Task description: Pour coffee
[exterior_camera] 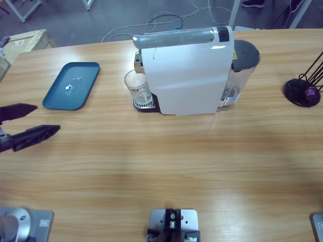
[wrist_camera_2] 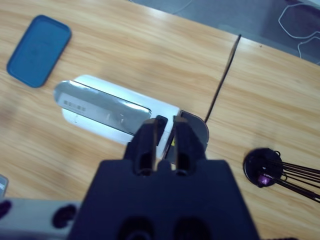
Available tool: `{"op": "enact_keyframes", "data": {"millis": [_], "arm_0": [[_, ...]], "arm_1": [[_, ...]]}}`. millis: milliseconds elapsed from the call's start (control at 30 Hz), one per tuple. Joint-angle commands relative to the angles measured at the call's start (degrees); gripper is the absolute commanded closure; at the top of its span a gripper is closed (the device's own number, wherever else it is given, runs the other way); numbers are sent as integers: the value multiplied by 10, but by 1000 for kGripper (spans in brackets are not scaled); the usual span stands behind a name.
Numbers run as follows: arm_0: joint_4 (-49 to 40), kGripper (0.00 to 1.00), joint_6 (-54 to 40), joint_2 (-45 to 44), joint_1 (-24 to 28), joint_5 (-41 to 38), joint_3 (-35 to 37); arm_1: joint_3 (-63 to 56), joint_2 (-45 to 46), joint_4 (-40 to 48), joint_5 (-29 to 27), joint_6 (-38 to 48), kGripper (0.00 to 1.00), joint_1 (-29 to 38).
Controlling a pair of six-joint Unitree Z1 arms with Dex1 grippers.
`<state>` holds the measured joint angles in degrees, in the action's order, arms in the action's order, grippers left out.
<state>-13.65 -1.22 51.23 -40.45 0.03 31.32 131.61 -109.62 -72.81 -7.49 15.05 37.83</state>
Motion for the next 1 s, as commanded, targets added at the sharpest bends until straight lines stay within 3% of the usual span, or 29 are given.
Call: {"op": "enact_keyframes", "data": {"millis": [33,1000], "arm_0": [[6,18,5,4,-2,-11,-21],[6,18,5,4,-2,-13,-22]], "arm_1": [[-4,-37,-15,-20,-5,0,-2],[-25,-13,-15,-18,-1,0,14]]}}
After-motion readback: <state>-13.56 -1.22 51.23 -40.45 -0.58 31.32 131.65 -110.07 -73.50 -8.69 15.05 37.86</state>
